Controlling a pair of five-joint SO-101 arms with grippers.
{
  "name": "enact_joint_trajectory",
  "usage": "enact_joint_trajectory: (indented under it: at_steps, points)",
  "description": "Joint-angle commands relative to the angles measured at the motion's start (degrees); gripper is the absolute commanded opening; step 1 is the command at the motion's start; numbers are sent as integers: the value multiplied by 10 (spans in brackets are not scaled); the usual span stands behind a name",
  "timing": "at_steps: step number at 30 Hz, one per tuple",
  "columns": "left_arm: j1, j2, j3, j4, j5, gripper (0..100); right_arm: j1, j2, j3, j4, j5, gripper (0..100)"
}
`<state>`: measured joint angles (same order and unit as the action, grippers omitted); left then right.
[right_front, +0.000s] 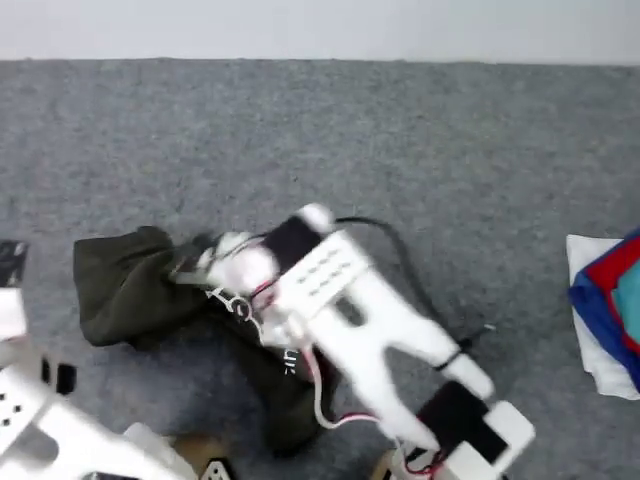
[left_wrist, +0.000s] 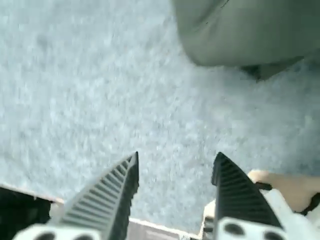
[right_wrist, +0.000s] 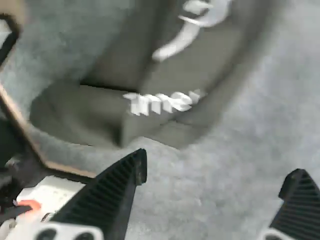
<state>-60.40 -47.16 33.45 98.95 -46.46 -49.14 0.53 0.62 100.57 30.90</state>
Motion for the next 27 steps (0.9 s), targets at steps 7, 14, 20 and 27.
enact_joint_trajectory:
  at_steps: [7,14,20,27]
  points:
    - [-116,-9,57,-31,-29,231,-22,290,-338,29,-21,416]
    - [-126,-12,56,-28,-30,231,-19,389,-437,26,-36,414]
    - [-126,-11,59,-26,-30,231,29,437,-440,23,10,173]
    - [-127,-10,60,-26,-30,231,161,439,-440,23,32,5]
